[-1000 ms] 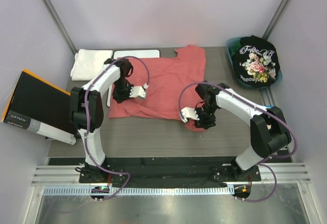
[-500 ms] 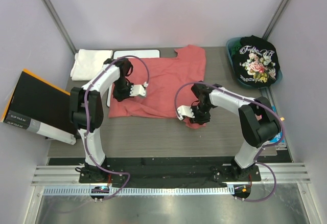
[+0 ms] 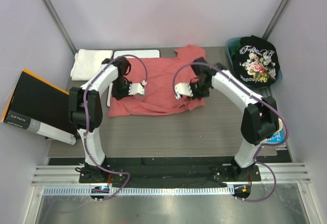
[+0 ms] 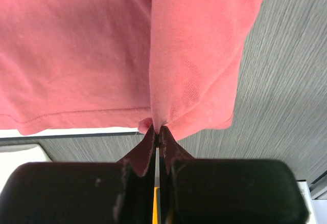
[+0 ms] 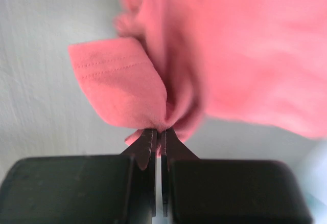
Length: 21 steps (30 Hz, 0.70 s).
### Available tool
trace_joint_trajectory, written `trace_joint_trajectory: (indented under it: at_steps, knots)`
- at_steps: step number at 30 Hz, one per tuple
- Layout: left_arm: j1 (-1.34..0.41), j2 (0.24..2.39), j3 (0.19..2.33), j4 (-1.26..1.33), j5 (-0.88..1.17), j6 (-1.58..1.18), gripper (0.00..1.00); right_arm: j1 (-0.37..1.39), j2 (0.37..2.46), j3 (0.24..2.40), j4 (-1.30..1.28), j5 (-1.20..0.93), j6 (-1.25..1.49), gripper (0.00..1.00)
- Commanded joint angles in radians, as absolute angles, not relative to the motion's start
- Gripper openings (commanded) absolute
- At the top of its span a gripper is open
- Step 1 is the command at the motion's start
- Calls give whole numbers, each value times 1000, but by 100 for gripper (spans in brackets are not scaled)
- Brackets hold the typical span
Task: Fold and stack the t-shirts
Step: Flatten out the tshirt
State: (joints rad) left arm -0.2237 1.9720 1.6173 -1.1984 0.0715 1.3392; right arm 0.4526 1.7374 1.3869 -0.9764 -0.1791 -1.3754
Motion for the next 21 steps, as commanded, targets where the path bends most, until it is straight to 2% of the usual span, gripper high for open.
trace_joint_trajectory:
  at_steps: [1, 3, 5, 7, 8, 9, 10, 11, 17, 20, 21]
  knots:
    - [-204, 1922, 1673, -1183, 46, 1350, 0, 422, 1811, 1747, -1245, -100, -1515, 1]
    - [-198, 1921, 1701, -1178, 43, 1353, 0, 411, 1867, 1877, -1310, -72, -1542, 1]
    - [-196, 1930, 1724, -1169, 37, 1350, 0, 407, 1914, 1902, -1254, -36, -1557, 1]
    - [-195, 1934, 1732, -1161, 32, 1345, 0, 405, 1908, 1835, -971, -11, -1517, 5]
    - [-196, 1939, 1733, -1157, 32, 1341, 0, 406, 1887, 1742, -851, 32, -1465, 22]
    - [-196, 1937, 1733, -1158, 32, 1339, 0, 408, 1879, 1702, -666, 50, -1453, 32]
    - [-196, 1934, 1732, -1160, 34, 1338, 0, 408, 1875, 1672, -605, 70, -1445, 43]
    - [-196, 1936, 1729, -1163, 34, 1336, 0, 408, 1876, 1643, -565, 101, -1410, 59]
    - [-196, 1919, 1687, -1151, 29, 1332, 0, 407, 1862, 1579, -411, 193, -1234, 62]
    - [-196, 1924, 1687, -1155, 29, 1325, 0, 407, 1851, 1653, -604, 76, -1135, 59]
    - [-196, 1925, 1689, -1154, 28, 1324, 0, 407, 1862, 1679, -750, 28, -1071, 58]
